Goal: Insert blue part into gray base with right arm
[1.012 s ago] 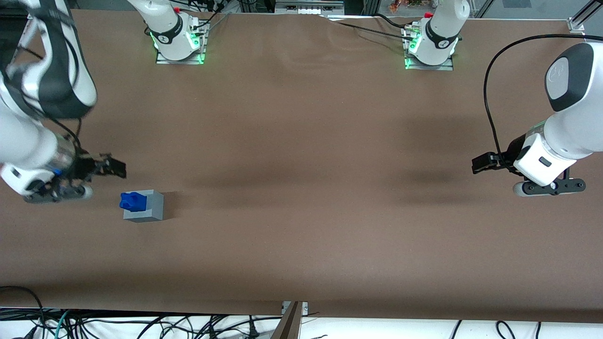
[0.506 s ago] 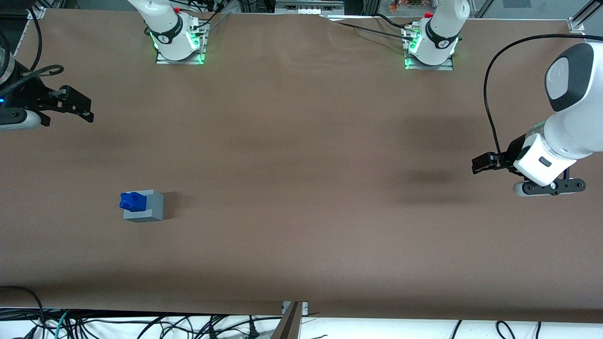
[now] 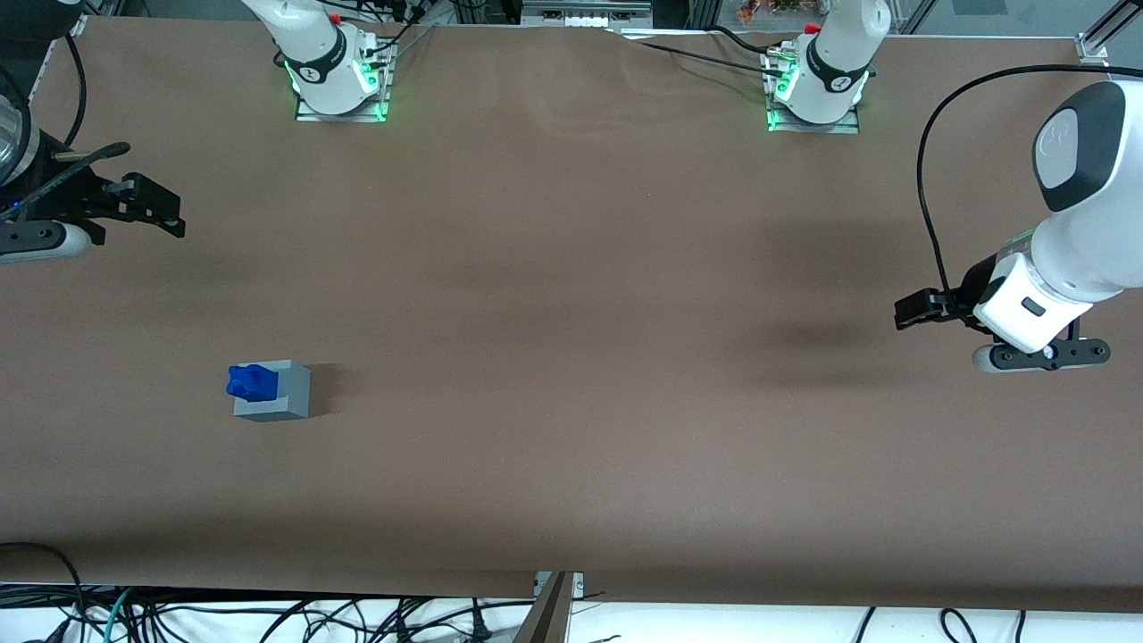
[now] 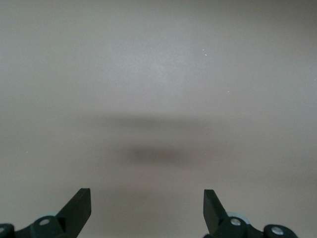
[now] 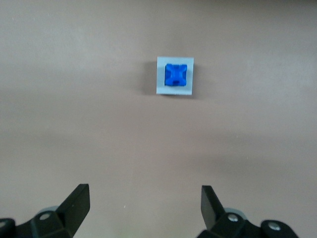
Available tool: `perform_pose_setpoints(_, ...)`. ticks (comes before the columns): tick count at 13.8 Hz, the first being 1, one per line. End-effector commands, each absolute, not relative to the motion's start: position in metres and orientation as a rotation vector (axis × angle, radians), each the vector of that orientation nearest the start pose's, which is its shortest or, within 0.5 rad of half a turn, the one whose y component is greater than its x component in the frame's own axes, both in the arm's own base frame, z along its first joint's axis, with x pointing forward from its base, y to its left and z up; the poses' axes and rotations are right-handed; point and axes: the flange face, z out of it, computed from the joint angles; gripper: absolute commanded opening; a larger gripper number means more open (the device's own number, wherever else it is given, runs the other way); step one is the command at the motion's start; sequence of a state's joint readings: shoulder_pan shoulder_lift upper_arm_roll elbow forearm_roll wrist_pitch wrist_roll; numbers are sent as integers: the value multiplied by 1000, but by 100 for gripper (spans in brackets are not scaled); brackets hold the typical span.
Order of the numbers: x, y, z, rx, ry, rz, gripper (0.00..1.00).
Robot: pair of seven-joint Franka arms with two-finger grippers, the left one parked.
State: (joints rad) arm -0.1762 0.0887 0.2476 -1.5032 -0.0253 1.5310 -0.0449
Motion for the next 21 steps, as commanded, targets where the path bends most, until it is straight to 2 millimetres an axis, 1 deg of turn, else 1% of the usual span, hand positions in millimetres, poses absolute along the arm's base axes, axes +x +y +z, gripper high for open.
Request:
perform_pose_setpoints(1,570,32,613,-3123,-191,114,99)
perform_pose_setpoints(6,572,31,614,-3126,-193,97,99)
perform_pose_setpoints(12,577,41,614,-3128,-203,37,99)
perform_pose_setpoints(14,582,43,607,-3126,-203,43,99)
perform_pose_setpoints(16,584,44,606,-3128,-205,31,99)
perform_pose_setpoints(17,586,41,603,-3126,-198,36,99)
perform_pose_setpoints(18,591,41,593,-3123,-197,56,99)
perform_pose_setpoints(20,598,39,592,-3113,-191,4,99)
perform_pose_setpoints(21,601,38,587,-3116,-191,15,99)
